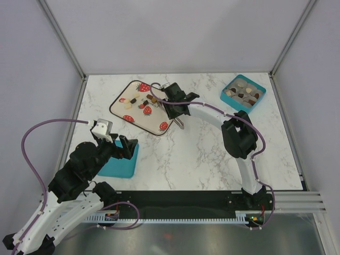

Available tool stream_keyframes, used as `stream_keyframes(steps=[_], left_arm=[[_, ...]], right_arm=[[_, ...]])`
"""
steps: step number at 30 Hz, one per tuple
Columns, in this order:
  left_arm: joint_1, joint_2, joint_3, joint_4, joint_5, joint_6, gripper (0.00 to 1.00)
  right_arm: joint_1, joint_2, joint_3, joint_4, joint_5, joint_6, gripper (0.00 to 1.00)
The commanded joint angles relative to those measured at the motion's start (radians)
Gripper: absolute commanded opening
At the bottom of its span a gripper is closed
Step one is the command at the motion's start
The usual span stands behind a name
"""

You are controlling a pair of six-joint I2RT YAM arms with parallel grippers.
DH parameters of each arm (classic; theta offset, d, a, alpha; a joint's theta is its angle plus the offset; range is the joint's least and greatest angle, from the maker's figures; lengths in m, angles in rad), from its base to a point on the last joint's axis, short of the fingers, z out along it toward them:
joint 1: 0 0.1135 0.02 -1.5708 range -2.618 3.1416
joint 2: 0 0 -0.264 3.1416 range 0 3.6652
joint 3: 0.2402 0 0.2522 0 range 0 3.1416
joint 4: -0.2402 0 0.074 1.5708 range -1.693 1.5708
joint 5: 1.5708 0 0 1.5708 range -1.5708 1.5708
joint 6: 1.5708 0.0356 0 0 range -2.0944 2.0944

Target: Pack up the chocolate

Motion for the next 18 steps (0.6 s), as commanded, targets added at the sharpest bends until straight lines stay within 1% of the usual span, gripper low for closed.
stream_keyframes(steps=[1, 6, 12, 15, 18], left_arm=[[-0.004, 0.002, -0.005, 0.037, -0.034, 0.037, 1.00], [-0.004, 0.000, -0.004, 0.037, -0.032, 0.036, 1.00], [-0.004, 0.002, -0.004, 0.037, -0.028, 0.037, 1.00], [-0.003, 0.002, -0.004, 0.037, -0.028, 0.036, 1.00], [-0.004, 0.003, -0.004, 0.039, -0.025, 0.036, 1.00]], right_arm=[[0.000, -0.067, 0.013, -0.030, 0.024, -0.008, 0.39], [-0.010, -0.193, -0.074, -0.052, -0.005, -0.014, 0.38], [-0.061, -0.301, -0.120, -0.081, -0.053, -0.005, 0.38], [-0.101, -0.340, -0.128, -0.113, -0.058, 0.003, 0.37], [-0.176, -0.394, -0.160, -0.128, -0.059, 0.009, 0.37]])
